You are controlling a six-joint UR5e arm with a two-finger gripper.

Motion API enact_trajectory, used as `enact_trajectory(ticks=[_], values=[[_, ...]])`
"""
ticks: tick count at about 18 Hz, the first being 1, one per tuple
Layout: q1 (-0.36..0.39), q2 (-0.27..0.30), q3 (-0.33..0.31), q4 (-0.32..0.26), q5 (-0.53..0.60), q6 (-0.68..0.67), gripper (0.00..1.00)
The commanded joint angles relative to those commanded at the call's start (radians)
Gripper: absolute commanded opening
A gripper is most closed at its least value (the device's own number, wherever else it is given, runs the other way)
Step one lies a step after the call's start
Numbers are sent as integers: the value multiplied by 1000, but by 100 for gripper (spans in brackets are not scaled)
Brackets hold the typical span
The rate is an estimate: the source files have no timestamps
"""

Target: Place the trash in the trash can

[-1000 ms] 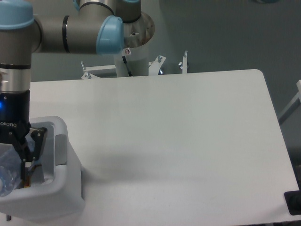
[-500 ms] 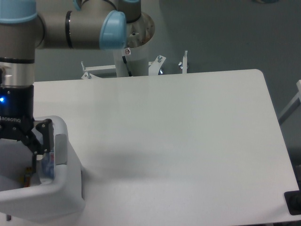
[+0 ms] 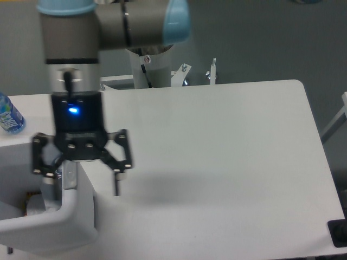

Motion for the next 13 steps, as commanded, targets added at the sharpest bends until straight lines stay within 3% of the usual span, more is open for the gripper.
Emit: enact_trajectory(ticks=[2,8,13], values=[[43,11,-11,-8,29,55,100],[166,57,-40,-170,46,354,100],[247,147,-132,-245,63,590,100]])
